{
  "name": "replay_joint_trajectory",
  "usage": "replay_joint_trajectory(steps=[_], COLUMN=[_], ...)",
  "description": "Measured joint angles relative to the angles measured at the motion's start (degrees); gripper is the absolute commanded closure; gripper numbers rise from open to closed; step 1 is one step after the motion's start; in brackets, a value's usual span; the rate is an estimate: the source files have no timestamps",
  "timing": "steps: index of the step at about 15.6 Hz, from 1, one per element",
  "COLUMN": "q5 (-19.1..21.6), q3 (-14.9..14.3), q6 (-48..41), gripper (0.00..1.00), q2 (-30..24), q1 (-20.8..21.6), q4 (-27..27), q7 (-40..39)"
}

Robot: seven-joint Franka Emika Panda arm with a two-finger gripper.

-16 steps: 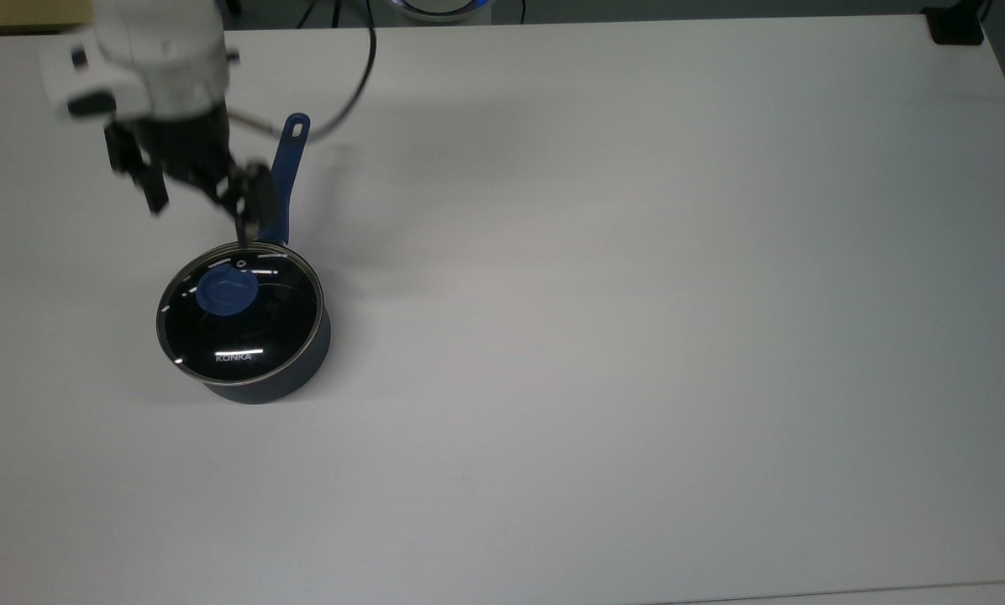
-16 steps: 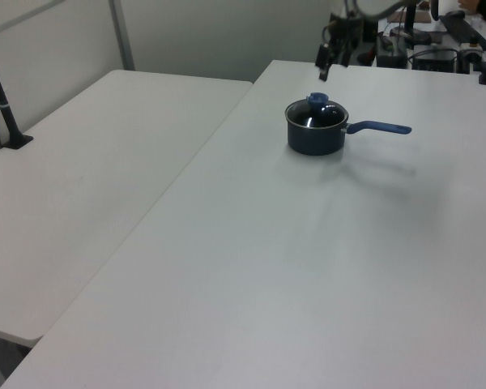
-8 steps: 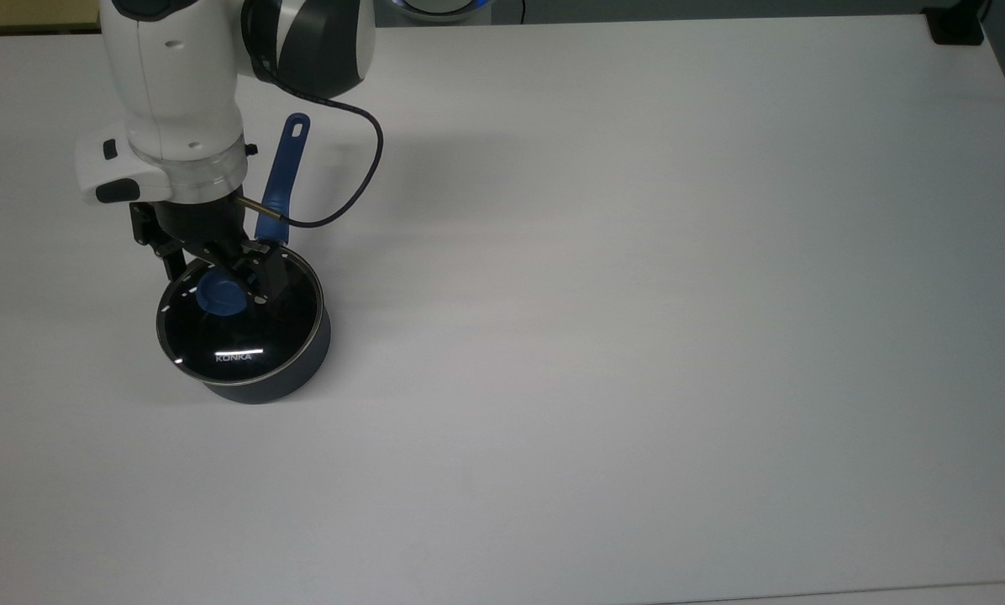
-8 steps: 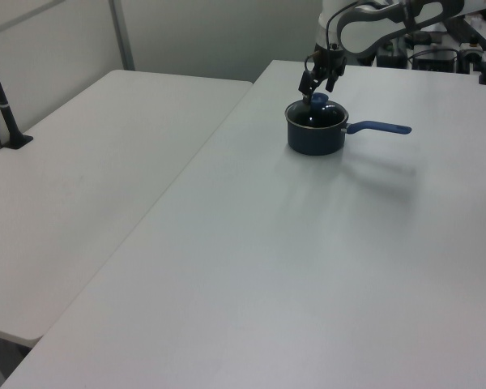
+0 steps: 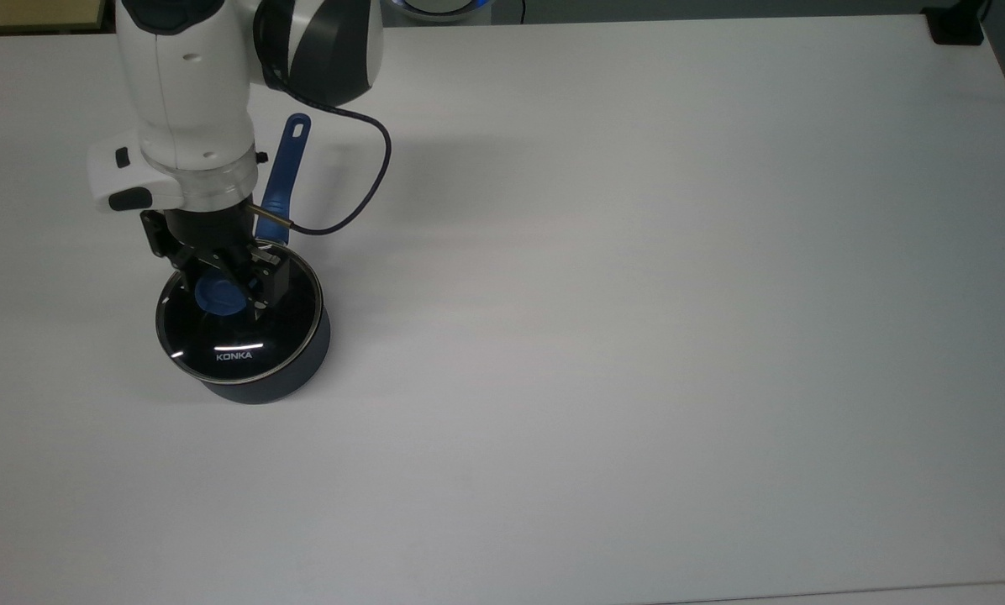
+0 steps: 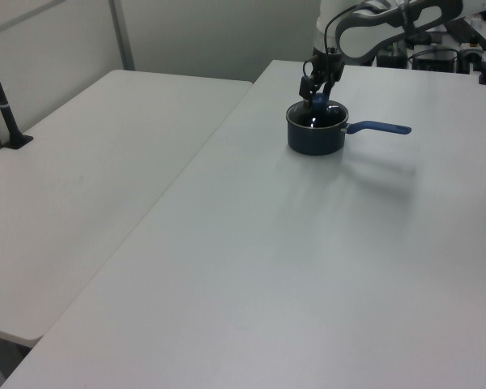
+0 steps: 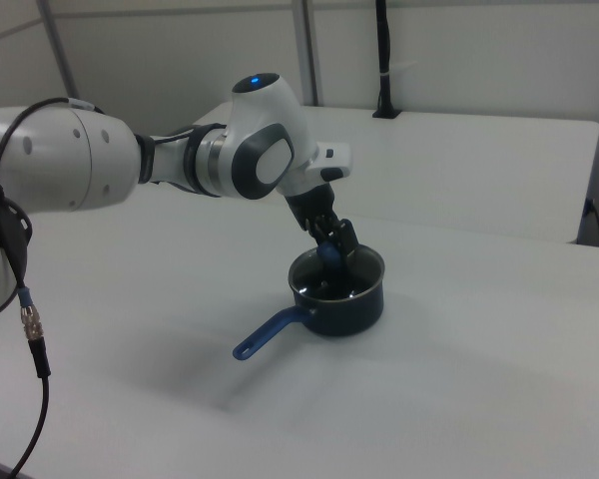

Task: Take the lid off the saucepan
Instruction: 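Lower the open gripper onto the blue knob of the glass lid and close, then lift the glass lid by its knob up off the saucepan rim, then carry the lid beside the saucepan, lower it onto the table, release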

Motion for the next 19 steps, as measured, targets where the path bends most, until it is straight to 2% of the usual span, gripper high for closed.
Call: replay_joint_trajectory(steps=[7,9,11,13,15,19], q5=[-0.04,-0.05,-0.08,-0.08,-0.11,-0.83], q3=[0.8,2.9,6.32,9.59,12.54,16.14], q6=[-0.92,-5.65,-12.26,-15.36,-15.76,-15.69], gripper=[0.36,0.36,0.36,0.36,0.36,0.39], q2=[-1.59,-4.54,-8.93,-13.58,-17.88,-22.74], q1=[0.08,0.06,0.21,0.43,0.6,0.82], q4=[0.69,1.07,0.35,-3.51,-10.79,-24.03], q7=[1.83,1.83,1.83,1.84,1.85,1.89])
